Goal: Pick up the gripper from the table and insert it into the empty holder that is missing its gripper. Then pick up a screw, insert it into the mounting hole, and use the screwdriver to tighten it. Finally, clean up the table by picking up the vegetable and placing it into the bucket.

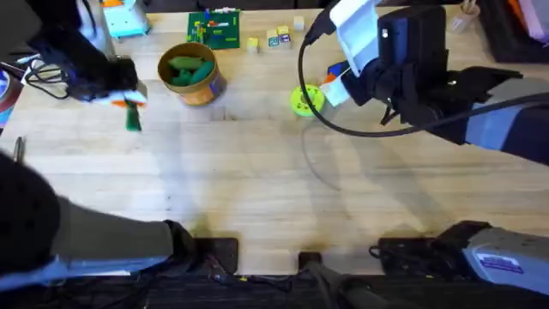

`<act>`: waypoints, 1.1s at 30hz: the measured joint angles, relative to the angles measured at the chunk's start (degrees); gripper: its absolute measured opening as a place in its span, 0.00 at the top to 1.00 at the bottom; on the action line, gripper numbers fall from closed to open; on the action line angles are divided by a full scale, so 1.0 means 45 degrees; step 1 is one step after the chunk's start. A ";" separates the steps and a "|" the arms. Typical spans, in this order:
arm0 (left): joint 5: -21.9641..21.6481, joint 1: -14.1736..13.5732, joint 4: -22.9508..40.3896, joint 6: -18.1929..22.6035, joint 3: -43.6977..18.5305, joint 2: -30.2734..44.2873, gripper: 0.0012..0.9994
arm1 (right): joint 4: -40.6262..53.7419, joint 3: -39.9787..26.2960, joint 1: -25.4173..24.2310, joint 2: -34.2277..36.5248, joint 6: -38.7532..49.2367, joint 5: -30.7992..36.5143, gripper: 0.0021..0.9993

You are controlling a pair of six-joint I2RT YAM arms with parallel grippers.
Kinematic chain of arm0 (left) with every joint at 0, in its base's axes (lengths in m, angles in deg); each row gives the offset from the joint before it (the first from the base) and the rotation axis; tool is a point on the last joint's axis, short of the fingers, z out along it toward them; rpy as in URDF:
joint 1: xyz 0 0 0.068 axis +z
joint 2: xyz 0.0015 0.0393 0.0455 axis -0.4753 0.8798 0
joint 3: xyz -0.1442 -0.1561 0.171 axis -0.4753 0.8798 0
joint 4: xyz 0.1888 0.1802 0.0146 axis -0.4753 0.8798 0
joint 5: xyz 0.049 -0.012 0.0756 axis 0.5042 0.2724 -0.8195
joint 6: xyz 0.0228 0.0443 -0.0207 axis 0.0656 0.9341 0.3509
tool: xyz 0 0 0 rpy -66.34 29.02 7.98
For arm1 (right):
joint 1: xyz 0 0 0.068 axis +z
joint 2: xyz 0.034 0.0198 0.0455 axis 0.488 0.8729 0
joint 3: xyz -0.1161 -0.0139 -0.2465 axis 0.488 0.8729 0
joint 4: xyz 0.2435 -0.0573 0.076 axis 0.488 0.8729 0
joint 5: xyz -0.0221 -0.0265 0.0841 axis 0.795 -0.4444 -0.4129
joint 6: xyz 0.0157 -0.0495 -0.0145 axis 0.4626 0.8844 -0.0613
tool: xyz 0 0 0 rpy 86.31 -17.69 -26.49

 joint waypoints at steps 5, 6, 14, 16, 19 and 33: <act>0.1170 -0.0824 -0.1286 -0.0011 -0.0719 -0.1889 0.98 | 0.0000 0.0000 0.0000 0.0000 -0.0002 0.0000 0.01; 0.1621 -0.1081 -0.1620 -0.0055 -0.0735 -0.2112 0.98 | -0.0002 0.0000 0.0000 0.0000 -0.0002 0.0000 0.01; 0.2859 -0.2802 -0.3907 -0.0296 -0.0743 -0.1410 0.98 | 0.0076 0.0000 0.0000 0.0000 -0.0002 0.0000 0.01; 0.2931 -0.2868 -0.4089 -0.0301 -0.0743 -0.0993 0.98 | 0.0295 0.0000 0.0000 0.0000 0.0000 0.0000 0.01; 0.2943 -0.2853 -0.4115 -0.0339 -0.0743 -0.0422 0.94 | 0.0687 0.0000 0.0000 0.0000 -0.0002 0.0000 0.01; 0.2930 -0.2844 -0.3770 -0.0309 -0.0743 0.0028 0.00 | 0.1095 0.0000 0.0000 -0.0031 -0.0566 -0.0004 0.01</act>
